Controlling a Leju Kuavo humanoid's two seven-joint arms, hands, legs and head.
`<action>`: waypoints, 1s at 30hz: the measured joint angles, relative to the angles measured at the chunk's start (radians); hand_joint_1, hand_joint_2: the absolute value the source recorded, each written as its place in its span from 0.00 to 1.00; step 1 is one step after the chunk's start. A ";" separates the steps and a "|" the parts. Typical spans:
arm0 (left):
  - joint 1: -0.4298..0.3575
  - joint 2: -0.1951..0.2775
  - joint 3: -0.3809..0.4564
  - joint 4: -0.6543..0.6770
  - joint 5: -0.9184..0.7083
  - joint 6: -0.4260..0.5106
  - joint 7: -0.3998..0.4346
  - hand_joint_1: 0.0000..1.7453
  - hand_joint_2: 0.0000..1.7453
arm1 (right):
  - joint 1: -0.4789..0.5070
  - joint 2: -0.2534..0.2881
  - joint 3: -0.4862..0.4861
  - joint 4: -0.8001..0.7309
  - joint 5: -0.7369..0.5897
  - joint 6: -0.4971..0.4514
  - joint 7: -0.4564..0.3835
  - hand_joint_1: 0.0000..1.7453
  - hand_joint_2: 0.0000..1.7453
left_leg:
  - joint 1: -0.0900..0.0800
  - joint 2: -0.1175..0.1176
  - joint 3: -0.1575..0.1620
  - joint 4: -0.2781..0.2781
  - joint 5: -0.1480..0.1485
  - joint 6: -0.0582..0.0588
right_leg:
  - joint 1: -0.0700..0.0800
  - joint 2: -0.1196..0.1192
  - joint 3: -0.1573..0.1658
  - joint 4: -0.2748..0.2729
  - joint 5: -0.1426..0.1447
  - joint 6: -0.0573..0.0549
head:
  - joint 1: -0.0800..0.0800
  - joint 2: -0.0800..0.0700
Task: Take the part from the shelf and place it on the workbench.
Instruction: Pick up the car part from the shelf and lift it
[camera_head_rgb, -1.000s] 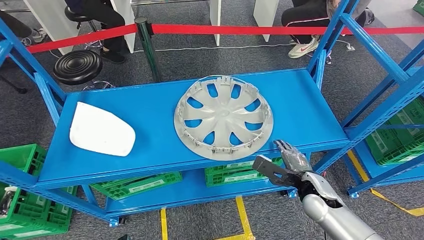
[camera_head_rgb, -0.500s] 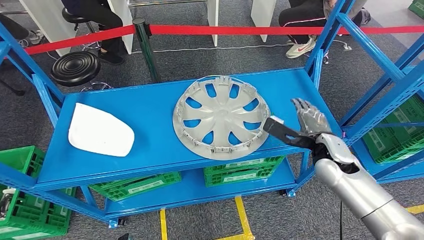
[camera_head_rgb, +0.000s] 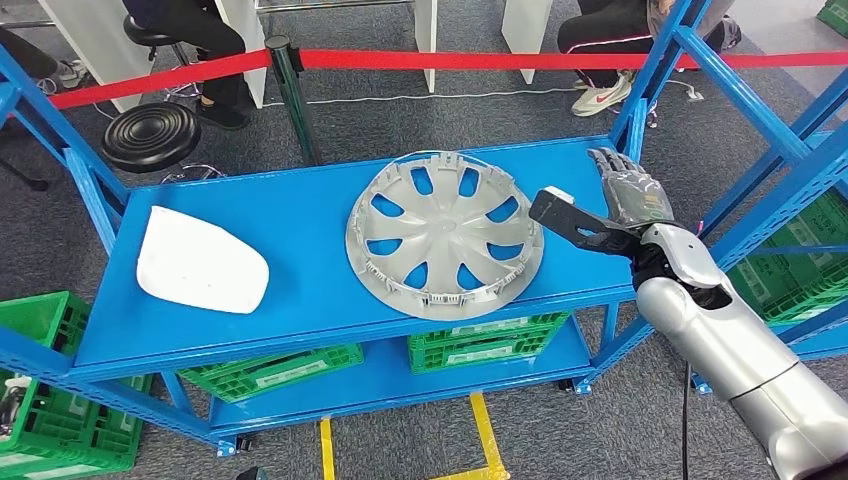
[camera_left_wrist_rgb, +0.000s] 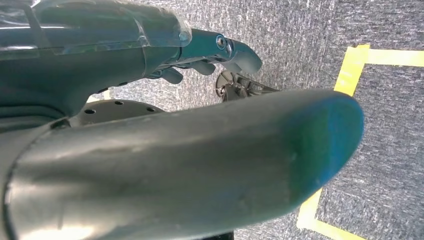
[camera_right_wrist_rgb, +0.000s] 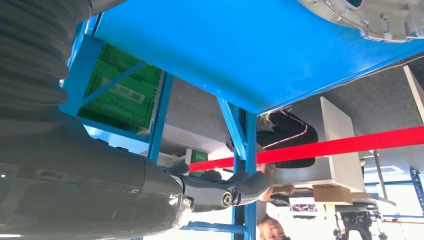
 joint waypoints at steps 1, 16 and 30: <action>0.000 0.000 0.000 0.000 0.003 0.000 -0.003 0.00 0.00 | -0.002 0.002 0.001 0.001 -0.001 0.001 -0.004 0.00 1.00 | 0.000 0.000 -0.001 0.000 0.000 0.000 | 0.000 0.000 0.000 0.000 0.000 0.000 | 0.000 0.000; -0.006 0.004 -0.017 0.000 -0.022 -0.048 -0.017 0.00 0.00 | 0.125 0.271 0.099 0.237 -0.013 -0.029 -0.211 0.00 1.00 | 0.003 0.007 -0.002 0.000 0.000 0.000 | 0.003 0.002 -0.001 0.000 0.000 -0.001 | 0.000 0.000; -0.007 -0.001 -0.061 0.000 -0.029 -0.047 -0.005 0.00 0.00 | 0.144 0.364 0.159 0.334 -0.028 -0.016 -0.187 0.00 1.00 | 0.002 -0.005 0.001 0.000 0.000 0.000 | 0.003 0.002 0.001 -0.002 0.000 -0.001 | 0.000 0.000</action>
